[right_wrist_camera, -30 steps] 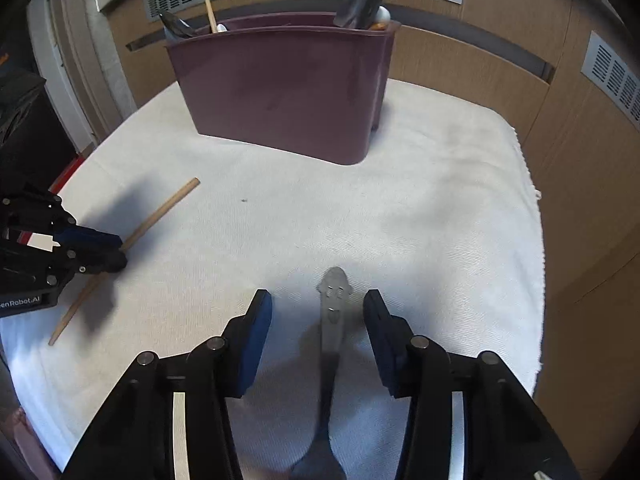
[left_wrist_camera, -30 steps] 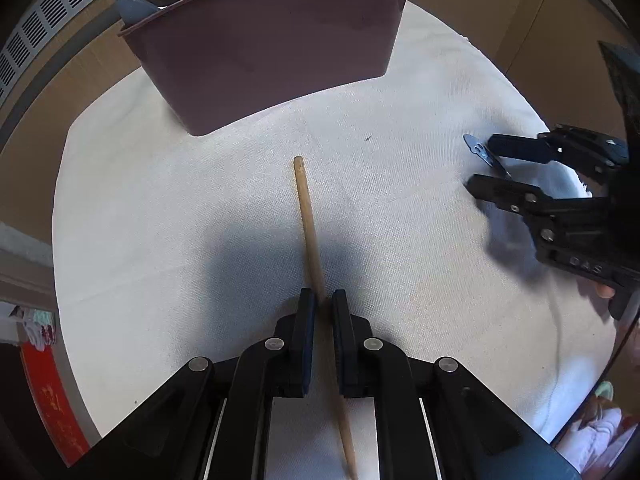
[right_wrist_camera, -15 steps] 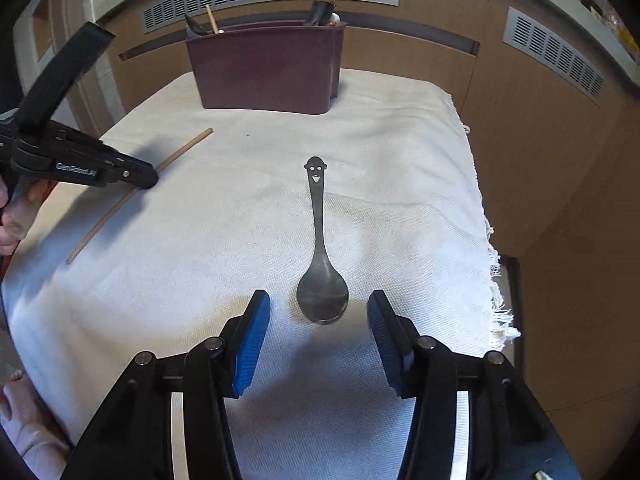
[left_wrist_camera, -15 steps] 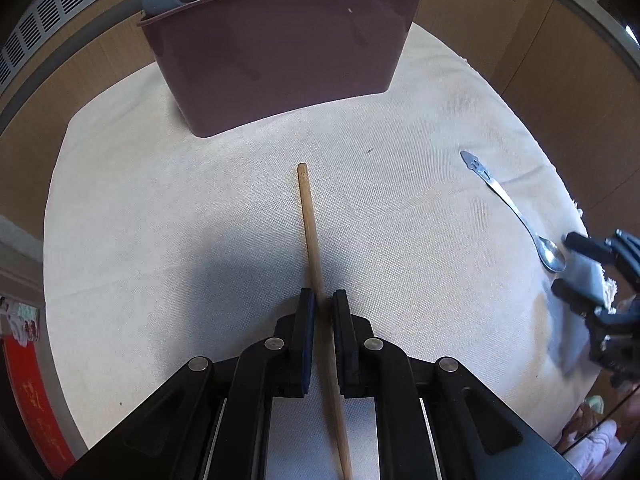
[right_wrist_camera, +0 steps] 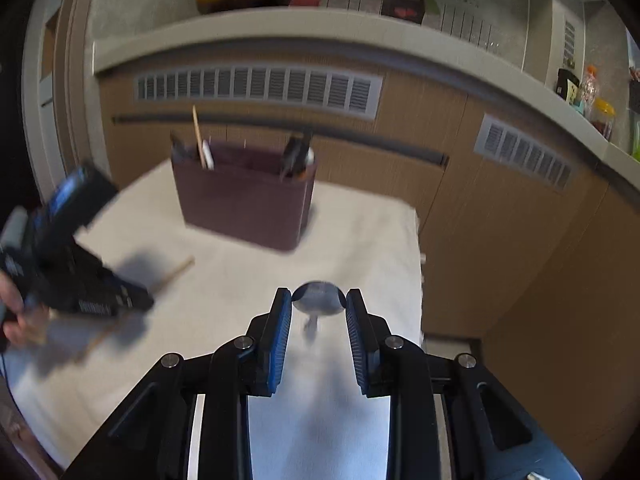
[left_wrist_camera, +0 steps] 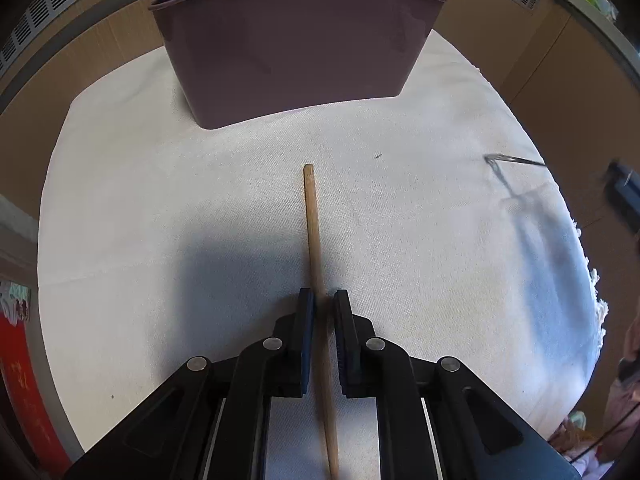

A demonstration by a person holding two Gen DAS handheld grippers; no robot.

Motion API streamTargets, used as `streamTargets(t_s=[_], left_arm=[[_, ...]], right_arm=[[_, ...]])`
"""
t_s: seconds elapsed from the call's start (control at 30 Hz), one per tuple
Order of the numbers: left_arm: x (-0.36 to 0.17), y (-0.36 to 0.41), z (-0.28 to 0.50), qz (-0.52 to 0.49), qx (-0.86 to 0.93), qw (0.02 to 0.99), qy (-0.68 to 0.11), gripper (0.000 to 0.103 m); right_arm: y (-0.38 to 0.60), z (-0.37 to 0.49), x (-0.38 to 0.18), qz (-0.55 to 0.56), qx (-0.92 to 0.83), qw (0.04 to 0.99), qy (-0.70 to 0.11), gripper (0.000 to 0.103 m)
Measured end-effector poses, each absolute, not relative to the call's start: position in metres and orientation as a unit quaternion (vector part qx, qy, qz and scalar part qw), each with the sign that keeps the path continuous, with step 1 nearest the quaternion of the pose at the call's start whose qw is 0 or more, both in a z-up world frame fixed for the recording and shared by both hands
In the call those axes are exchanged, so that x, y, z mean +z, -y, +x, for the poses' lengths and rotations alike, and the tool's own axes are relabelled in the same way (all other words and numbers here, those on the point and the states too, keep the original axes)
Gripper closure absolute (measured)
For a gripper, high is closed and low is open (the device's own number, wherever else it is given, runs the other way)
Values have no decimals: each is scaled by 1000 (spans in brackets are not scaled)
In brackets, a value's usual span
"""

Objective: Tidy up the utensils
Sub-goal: 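Grasp the wooden chopstick with the left tool while the right tool grasps the smiley spoon, then lift the chopstick and smiley spoon up toward the caddy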

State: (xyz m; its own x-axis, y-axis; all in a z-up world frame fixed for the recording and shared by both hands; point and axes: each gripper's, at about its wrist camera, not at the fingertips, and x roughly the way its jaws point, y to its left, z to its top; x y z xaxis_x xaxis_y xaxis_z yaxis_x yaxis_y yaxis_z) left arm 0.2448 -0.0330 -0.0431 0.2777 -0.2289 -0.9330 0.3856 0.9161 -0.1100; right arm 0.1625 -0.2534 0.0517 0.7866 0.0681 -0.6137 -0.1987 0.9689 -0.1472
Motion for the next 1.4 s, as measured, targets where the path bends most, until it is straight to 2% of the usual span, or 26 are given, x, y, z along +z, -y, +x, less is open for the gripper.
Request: streamTargets(t_s=[0.1, 0.13, 0.17, 0.3, 0.47, 0.57, 0.63, 0.73, 1.0, 1.07, 1.1, 1.13, 1.4], left_arm=[[-42, 35, 254, 68, -191, 789, -580, 91], [-42, 35, 257, 68, -191, 787, -582, 92], [-41, 35, 259, 68, -190, 787, -583, 92], [-39, 40, 259, 87, -183, 799, -567, 98], [-24, 26, 230, 53, -193, 835, -513, 98], [-2, 12, 213, 19, -190, 863, -467, 98], [10, 4, 208, -8, -189, 876, -443, 98], [29, 2, 207, -34, -182, 899, -396, 98], [62, -2, 211, -59, -172, 938, -296, 98], [59, -1, 219, -69, -174, 938, -291, 98], [55, 3, 224, -74, -175, 938, -292, 98], [52, 2, 226, -79, -176, 936, -293, 98], [43, -12, 225, -109, -174, 932, -300, 98]], right_arm=[[254, 182, 64, -86, 76, 944, -310, 79], [253, 186, 65, -81, 78, 943, -312, 100], [253, 190, 64, -75, 82, 941, -318, 103], [250, 195, 57, -62, 98, 938, -328, 103], [252, 193, 42, -78, 121, 925, -351, 102], [252, 202, 26, -92, 125, 913, -377, 92], [255, 216, 15, -79, 121, 908, -393, 72], [255, 240, -1, -62, 93, 911, -396, 55], [232, 312, -52, -56, 1, 893, -447, 55], [231, 317, -56, -48, -5, 896, -441, 60], [231, 318, -56, -43, 3, 894, -447, 73], [230, 317, -55, -44, 15, 891, -451, 78], [238, 256, -15, -35, 47, 920, -389, 78]])
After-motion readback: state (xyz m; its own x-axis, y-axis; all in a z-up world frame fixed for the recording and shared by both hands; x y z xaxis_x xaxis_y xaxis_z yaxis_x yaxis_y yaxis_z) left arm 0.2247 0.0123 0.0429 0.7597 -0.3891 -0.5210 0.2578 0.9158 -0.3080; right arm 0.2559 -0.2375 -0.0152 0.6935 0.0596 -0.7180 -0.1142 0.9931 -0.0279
